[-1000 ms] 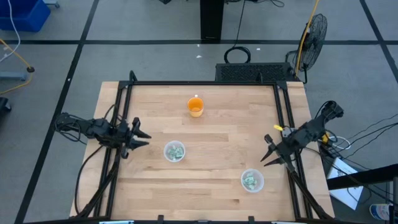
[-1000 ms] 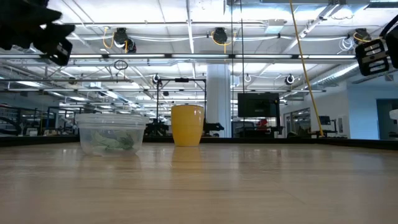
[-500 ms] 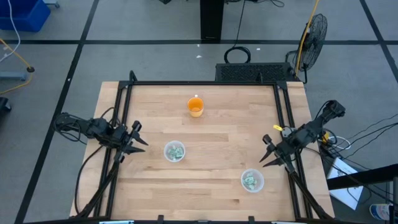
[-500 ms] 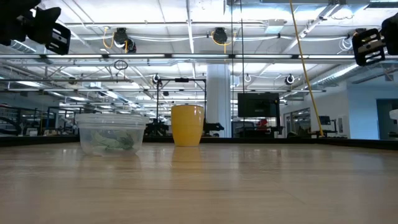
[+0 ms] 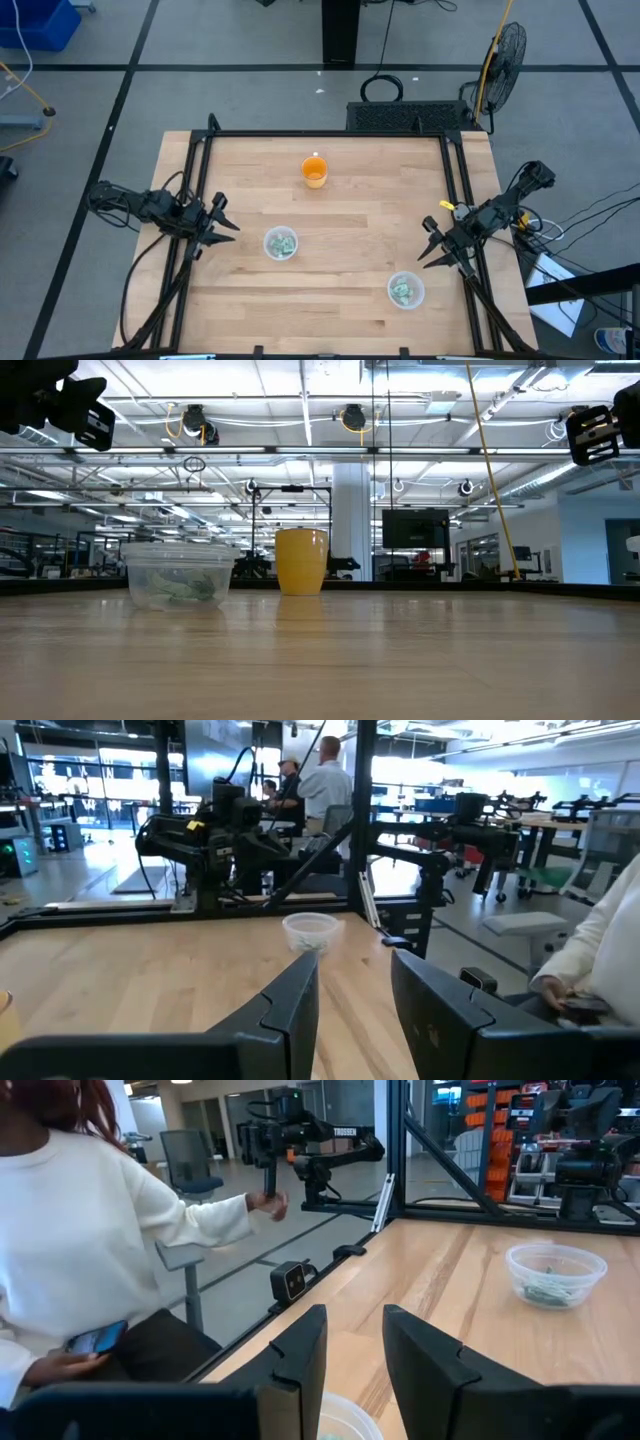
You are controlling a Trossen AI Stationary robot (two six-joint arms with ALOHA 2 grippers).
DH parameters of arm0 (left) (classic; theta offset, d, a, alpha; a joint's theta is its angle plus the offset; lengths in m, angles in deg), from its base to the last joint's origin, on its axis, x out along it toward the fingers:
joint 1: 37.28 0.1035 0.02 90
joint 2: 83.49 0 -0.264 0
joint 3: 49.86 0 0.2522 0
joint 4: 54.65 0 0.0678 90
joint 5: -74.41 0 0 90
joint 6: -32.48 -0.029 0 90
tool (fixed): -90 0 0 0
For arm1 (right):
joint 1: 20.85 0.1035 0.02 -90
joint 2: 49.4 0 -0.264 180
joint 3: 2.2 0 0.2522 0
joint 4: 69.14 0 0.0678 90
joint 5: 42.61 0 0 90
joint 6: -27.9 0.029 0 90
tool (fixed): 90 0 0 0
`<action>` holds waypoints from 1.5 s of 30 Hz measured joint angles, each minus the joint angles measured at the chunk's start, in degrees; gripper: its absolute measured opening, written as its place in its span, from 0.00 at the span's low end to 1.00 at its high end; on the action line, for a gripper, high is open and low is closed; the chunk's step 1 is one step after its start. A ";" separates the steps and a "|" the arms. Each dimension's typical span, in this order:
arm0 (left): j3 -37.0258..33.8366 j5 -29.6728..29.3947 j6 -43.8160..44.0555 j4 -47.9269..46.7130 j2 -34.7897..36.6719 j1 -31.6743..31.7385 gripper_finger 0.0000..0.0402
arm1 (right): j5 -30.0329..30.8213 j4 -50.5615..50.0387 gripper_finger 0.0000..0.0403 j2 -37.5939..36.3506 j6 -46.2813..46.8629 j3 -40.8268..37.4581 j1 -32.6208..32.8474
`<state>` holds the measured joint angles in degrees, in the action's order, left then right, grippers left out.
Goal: Pick and place Stevia / Truvia into bins
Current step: Return to Home Position
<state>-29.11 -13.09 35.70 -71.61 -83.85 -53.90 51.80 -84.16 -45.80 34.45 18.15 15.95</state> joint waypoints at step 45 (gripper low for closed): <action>-0.03 -3.25 -5.72 -5.24 0.00 0.00 0.33 | -0.02 0.11 0.24 0.00 0.00 0.17 0.01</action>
<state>-29.14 -16.34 29.99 -76.86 -83.85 -53.90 51.78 -84.05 -45.80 34.46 18.32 15.95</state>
